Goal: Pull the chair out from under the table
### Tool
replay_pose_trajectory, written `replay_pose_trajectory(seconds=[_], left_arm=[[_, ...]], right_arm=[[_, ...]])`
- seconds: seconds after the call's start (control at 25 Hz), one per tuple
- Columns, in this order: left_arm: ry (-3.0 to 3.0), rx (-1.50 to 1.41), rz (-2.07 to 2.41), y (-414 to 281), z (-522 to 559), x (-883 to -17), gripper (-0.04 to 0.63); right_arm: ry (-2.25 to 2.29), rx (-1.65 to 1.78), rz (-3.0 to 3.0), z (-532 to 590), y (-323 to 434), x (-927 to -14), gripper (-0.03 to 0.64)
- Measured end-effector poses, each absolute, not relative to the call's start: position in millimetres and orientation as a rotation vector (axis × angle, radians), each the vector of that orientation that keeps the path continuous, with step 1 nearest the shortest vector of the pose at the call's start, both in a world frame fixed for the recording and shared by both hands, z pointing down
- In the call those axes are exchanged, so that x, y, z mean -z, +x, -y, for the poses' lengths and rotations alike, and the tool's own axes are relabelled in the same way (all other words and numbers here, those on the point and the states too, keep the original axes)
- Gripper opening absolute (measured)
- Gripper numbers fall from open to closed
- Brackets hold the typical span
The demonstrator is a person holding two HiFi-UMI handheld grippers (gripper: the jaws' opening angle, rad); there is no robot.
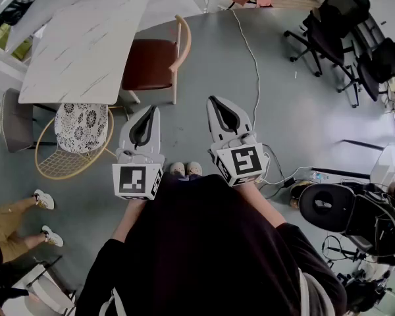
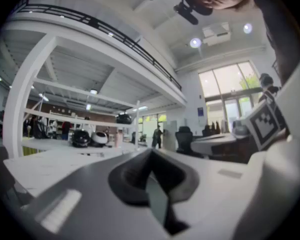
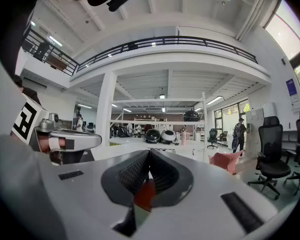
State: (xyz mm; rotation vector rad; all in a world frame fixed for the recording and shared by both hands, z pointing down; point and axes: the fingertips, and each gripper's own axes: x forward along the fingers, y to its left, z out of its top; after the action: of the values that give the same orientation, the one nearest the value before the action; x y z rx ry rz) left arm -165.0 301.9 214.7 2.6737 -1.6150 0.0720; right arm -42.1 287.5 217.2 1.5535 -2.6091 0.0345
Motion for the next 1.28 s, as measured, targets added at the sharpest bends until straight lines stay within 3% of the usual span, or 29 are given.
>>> replay_pose_trajectory(seconds=[0.72,1.28], left_arm=[[2.704,-0.102,1.502,-177,-241,-244,0.006],[2.616,-0.115,1.587,-158,-116,-276,0.007]], right_arm=[[1.597,-0.101,2.606,-223,-50,-240,0.023],[1.396,-0.148,2.611,-80,-37,-286,0.023]])
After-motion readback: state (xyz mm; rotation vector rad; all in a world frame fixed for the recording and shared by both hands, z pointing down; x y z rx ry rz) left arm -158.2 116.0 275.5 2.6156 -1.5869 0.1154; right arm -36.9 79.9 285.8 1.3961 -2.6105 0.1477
